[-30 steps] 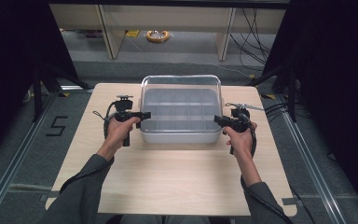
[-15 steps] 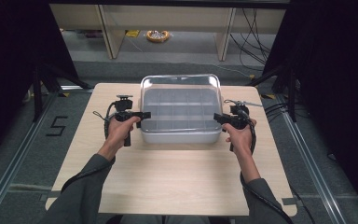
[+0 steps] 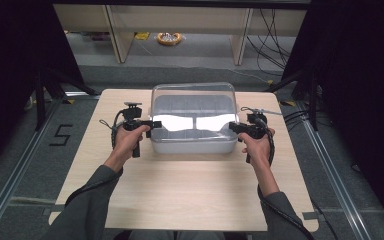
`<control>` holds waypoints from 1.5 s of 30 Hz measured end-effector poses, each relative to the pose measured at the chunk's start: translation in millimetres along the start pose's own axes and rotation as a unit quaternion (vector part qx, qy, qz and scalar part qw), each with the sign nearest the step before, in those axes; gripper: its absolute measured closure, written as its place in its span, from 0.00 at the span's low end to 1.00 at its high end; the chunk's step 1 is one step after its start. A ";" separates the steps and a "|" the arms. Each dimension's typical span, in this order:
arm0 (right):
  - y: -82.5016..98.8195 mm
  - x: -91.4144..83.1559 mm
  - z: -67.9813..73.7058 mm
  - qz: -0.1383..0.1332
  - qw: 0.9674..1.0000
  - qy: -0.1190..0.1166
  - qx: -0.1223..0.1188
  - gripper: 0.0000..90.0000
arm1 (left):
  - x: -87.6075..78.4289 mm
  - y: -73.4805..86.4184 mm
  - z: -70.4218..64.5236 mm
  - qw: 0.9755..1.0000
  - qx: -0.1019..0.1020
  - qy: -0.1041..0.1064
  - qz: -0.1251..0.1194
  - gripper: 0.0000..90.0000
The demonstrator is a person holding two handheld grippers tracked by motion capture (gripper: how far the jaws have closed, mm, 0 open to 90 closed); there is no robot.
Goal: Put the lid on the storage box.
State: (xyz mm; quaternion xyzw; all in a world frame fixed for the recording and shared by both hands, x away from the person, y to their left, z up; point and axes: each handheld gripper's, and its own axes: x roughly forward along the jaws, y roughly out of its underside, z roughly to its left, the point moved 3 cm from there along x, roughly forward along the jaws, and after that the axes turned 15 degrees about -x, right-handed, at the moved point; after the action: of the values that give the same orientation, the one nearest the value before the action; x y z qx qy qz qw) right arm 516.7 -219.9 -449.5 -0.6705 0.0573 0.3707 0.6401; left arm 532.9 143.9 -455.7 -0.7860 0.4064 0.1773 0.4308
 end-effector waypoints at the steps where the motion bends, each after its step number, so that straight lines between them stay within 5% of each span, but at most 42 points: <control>1: 0.0 0.0 0.0 0.000 1.000 0.000 0.000 0.63 | 0.1 0.3 -0.3 1.000 0.002 -0.001 0.001 0.55; 2: 1.3 -1.3 7.2 0.018 0.999 -0.003 0.051 0.61 | 0.2 0.6 -0.6 1.000 0.005 -0.002 0.001 0.55; 8: 4.6 2.8 4.1 0.017 0.999 -0.002 0.027 0.59 | -1.1 1.9 -1.0 1.000 0.011 -0.008 -0.003 0.54; 13: 3.7 4.4 7.9 0.022 0.999 -0.001 0.036 0.59 | -0.7 2.1 -0.5 1.000 0.021 -0.012 -0.010 0.52; 15: 4.3 7.4 4.4 0.015 1.000 0.002 0.013 0.58 | -0.3 3.1 -0.4 0.999 0.028 -0.019 -0.005 0.50; 19: 5.8 7.7 2.6 0.006 0.999 -0.007 0.031 0.56 | 5.4 6.6 5.4 1.000 0.007 -0.010 0.003 0.48; 30: 4.4 6.9 3.1 0.016 0.999 -0.009 0.031 0.54 | 6.4 4.6 1.8 1.000 0.013 -0.021 0.007 0.46; 32: 4.0 6.1 2.9 0.017 0.999 -0.013 0.034 0.54 | 7.4 3.9 0.7 1.000 0.017 -0.024 0.009 0.44; 35: 1.3 5.2 3.0 0.015 1.000 -0.006 0.016 0.51 | 10.1 4.9 -5.9 0.997 0.058 -0.053 -0.003 0.46; 44: 0.0 -1.1 2.7 0.017 1.000 0.004 0.020 0.55 | 10.4 4.7 0.4 0.998 0.046 -0.038 0.003 0.48; 45: 0.6 -0.8 -1.5 0.013 1.000 0.002 0.002 0.56 | 10.6 4.4 1.4 0.998 0.048 -0.036 0.003 0.47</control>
State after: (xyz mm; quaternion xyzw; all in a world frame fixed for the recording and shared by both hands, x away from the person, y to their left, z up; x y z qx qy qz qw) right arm 516.5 -221.7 -449.6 -0.6693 0.0676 0.3774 0.6365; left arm 536.0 138.6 -465.5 -0.7566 0.4010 0.1871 0.4815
